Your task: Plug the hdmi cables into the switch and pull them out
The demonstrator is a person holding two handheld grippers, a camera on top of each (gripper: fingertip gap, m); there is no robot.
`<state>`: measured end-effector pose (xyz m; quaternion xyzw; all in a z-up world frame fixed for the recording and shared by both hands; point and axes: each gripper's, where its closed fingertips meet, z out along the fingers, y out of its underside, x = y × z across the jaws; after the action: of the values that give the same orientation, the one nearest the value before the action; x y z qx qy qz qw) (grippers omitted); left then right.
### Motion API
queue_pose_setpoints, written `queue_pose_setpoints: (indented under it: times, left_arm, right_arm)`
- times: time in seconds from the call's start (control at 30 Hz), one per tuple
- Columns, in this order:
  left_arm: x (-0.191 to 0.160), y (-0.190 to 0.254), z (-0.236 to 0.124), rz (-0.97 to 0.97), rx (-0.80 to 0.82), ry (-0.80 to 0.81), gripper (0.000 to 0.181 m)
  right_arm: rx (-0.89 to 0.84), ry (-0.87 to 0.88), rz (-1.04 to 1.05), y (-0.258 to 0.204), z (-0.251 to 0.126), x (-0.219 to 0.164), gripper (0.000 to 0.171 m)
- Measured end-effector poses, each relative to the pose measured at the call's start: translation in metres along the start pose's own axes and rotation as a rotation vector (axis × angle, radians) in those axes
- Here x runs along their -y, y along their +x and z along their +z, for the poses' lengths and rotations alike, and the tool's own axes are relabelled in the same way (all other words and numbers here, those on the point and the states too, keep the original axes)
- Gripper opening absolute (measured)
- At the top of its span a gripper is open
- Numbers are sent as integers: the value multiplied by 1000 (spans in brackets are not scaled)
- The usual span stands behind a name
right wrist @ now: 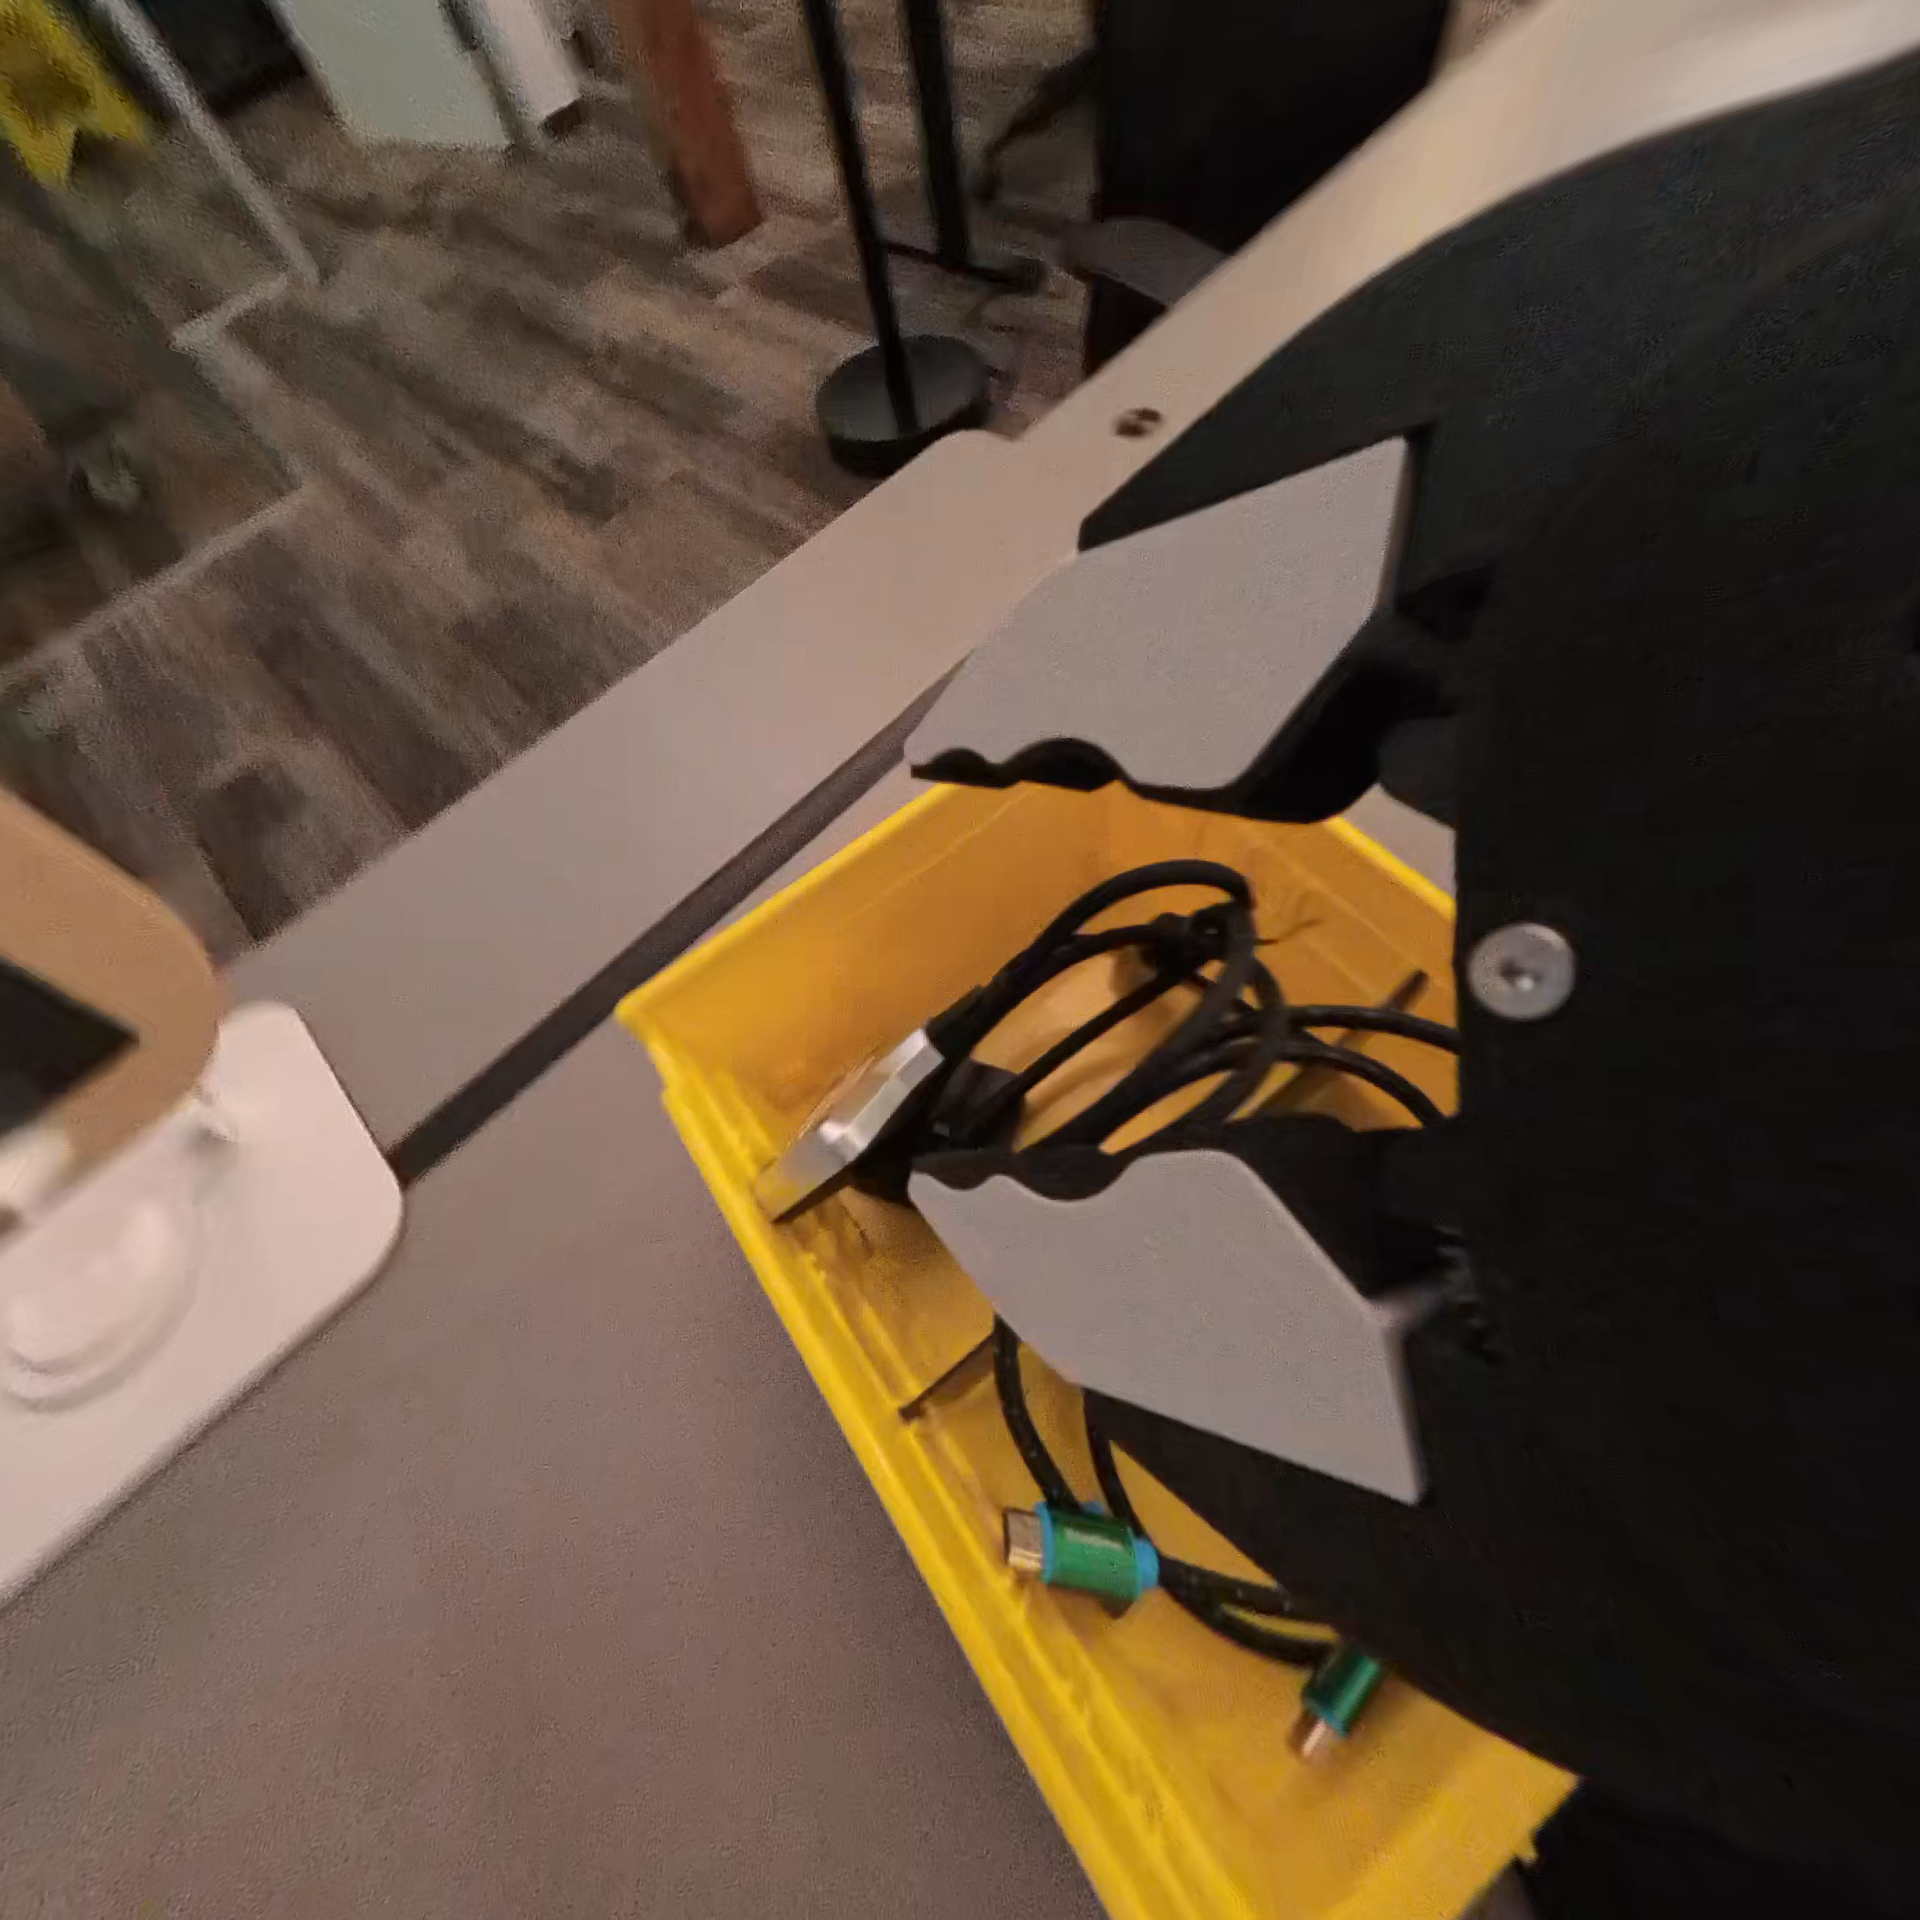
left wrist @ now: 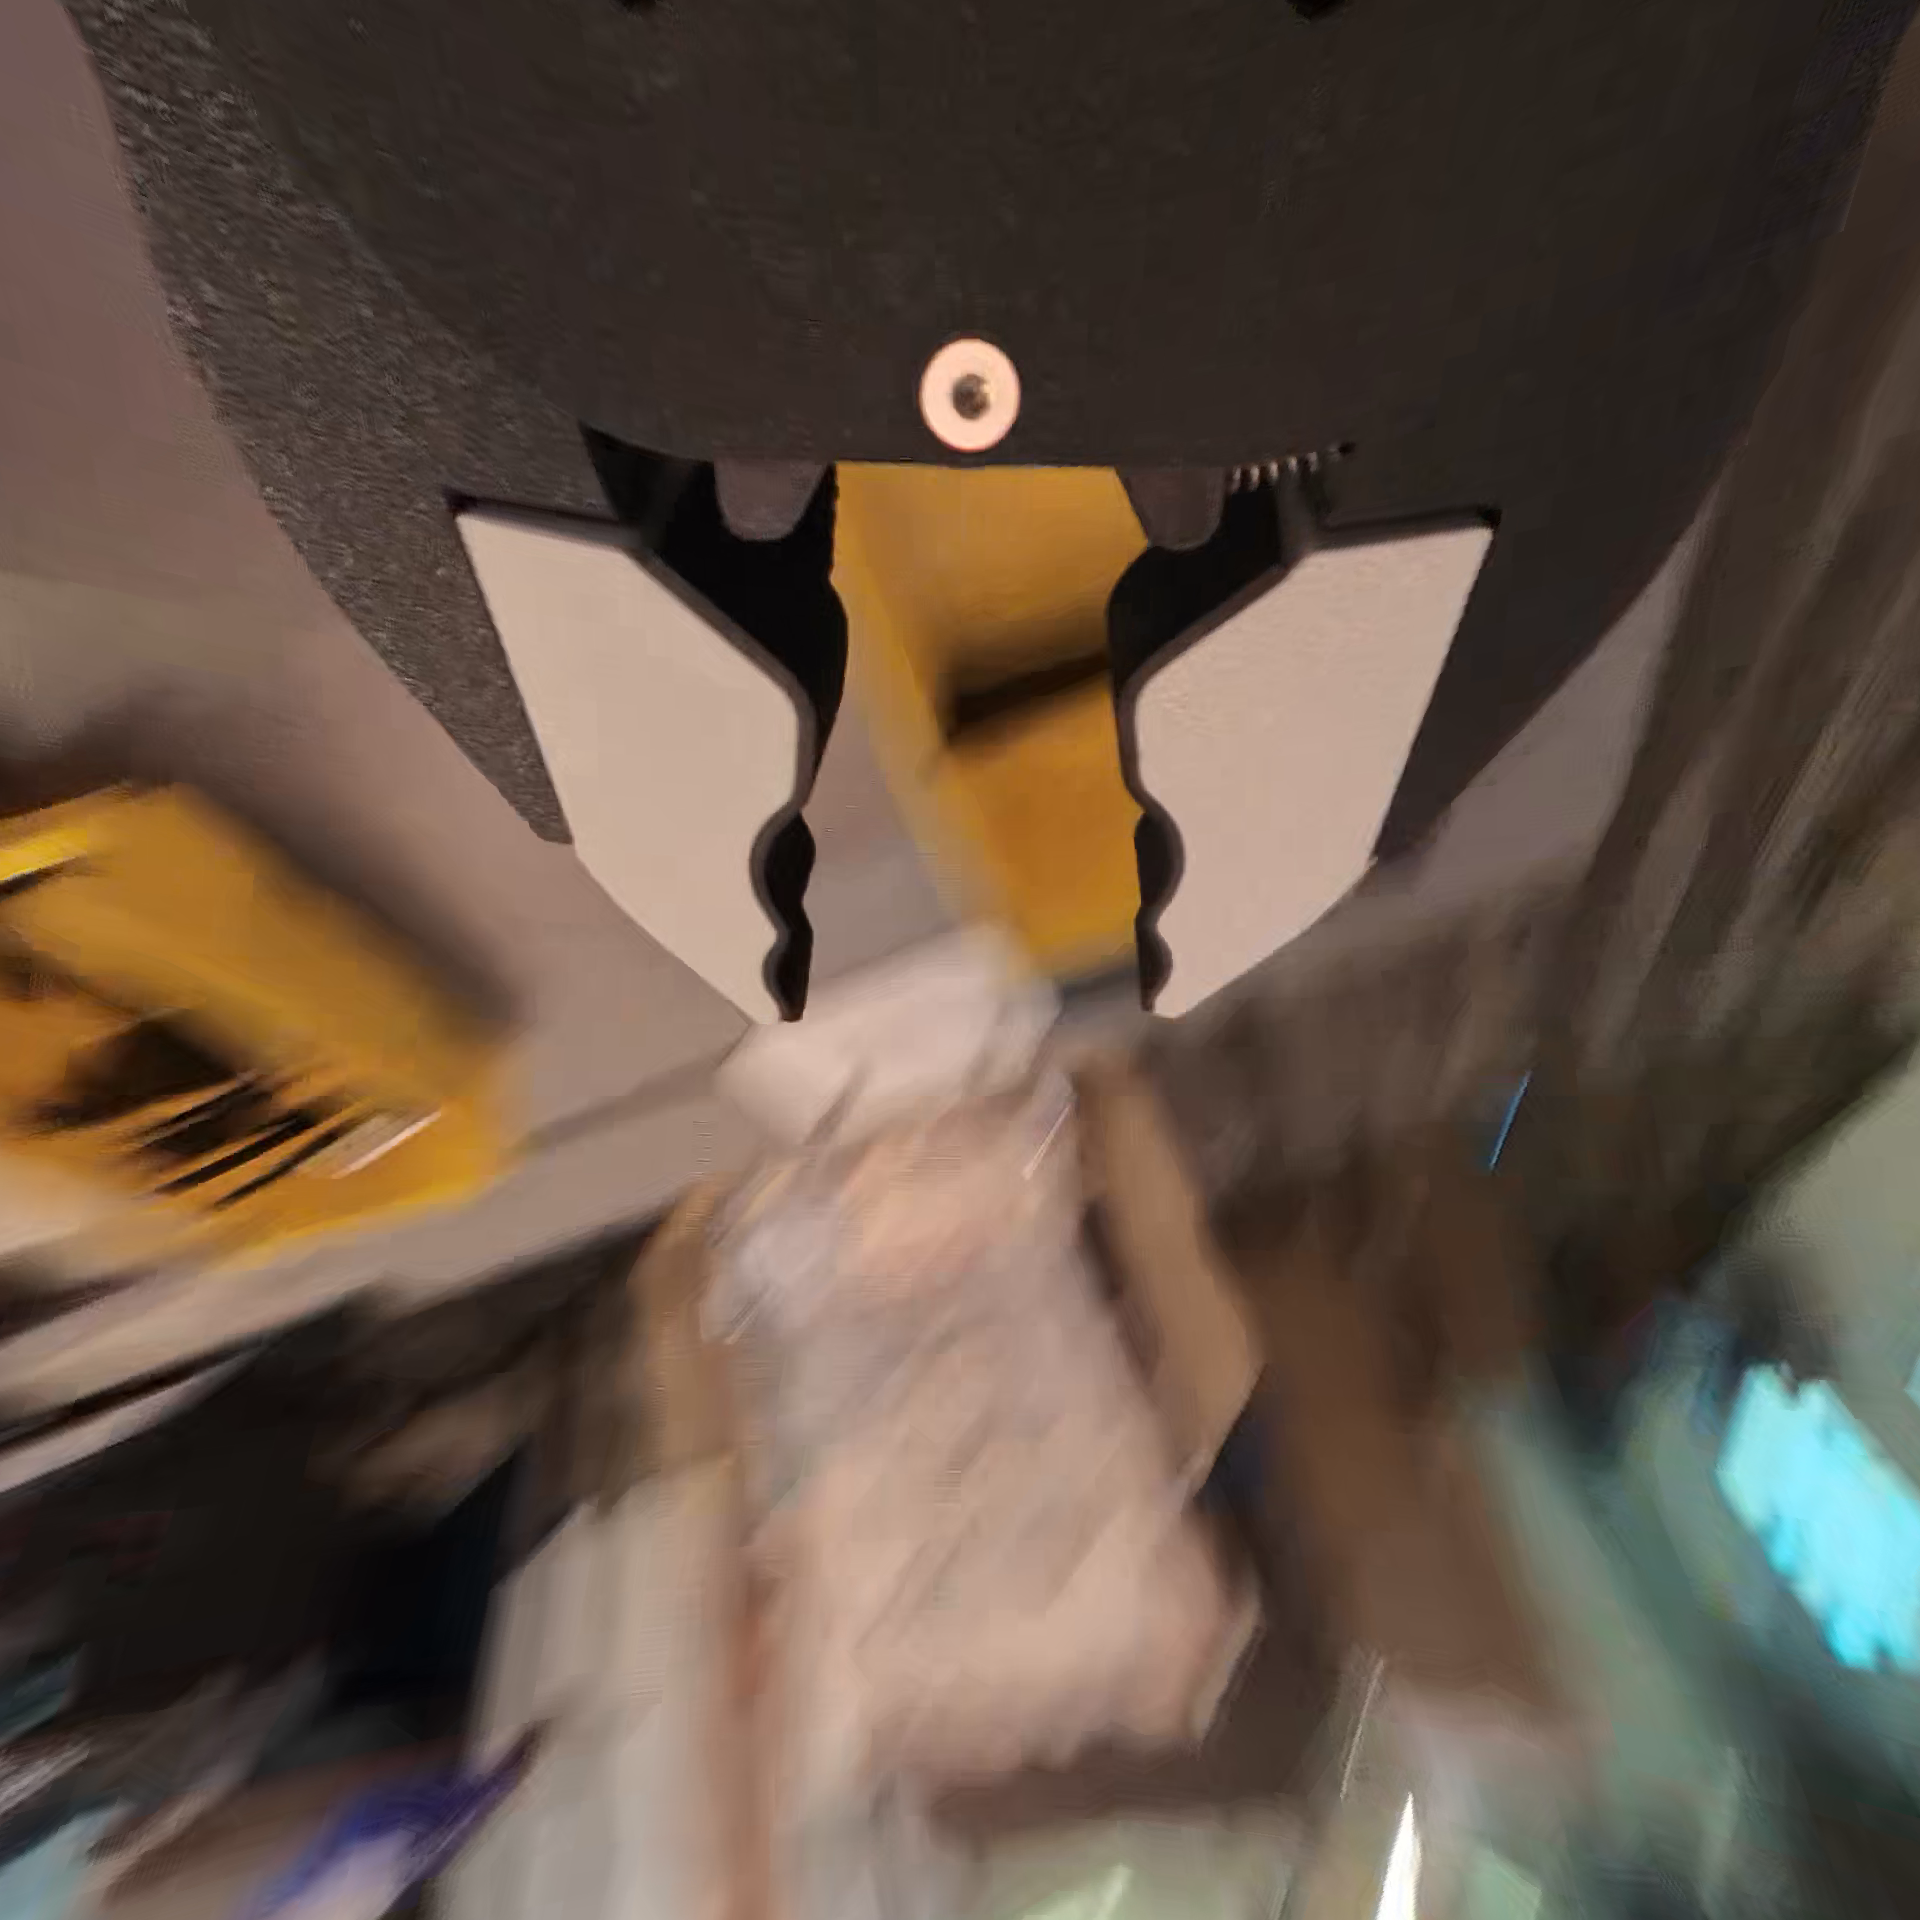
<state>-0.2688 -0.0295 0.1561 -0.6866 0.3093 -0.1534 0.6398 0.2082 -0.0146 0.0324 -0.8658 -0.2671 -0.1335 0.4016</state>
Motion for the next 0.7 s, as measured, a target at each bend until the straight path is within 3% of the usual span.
queue_pose_setpoints:
  times: [0.07,0.13,0.2,0.27,0.33,0.4,0.47,0.57,0.63,0.7]
  left_arm:
    - [-56,-58,-11,-22,163,-282,71]
    - [-100,-110,-17,-33,253,-443,71]
    - [-138,-137,-8,-141,204,-507,76]
    - [-175,-135,4,-325,60,-587,74]
    - [-203,-132,14,-402,-10,-649,75]
    - [-229,-151,18,-322,94,-712,72]
    - [-252,-166,18,-231,175,-804,68]
    - [-284,-152,16,-216,94,-972,52]
    - [-295,-148,18,-178,88,-1014,16]
    - [-292,-141,24,-138,109,-977,14]
  right_arm:
    - [-119,0,279,20,-39,-41,69]
    - [-111,-101,443,13,-51,-103,72]
    - [-63,-268,512,-4,-46,-164,77]
    - [41,-363,565,-29,-38,-196,81]
    - [157,-348,679,-55,-32,-197,59]
    - [111,-445,670,-57,-23,-215,52]
    - [166,-445,671,-68,-10,-212,20]
    - [158,-481,650,-70,-4,-205,18]
    - [156,-476,648,-78,3,-193,18]
    - [156,-476,618,-88,8,-182,18]
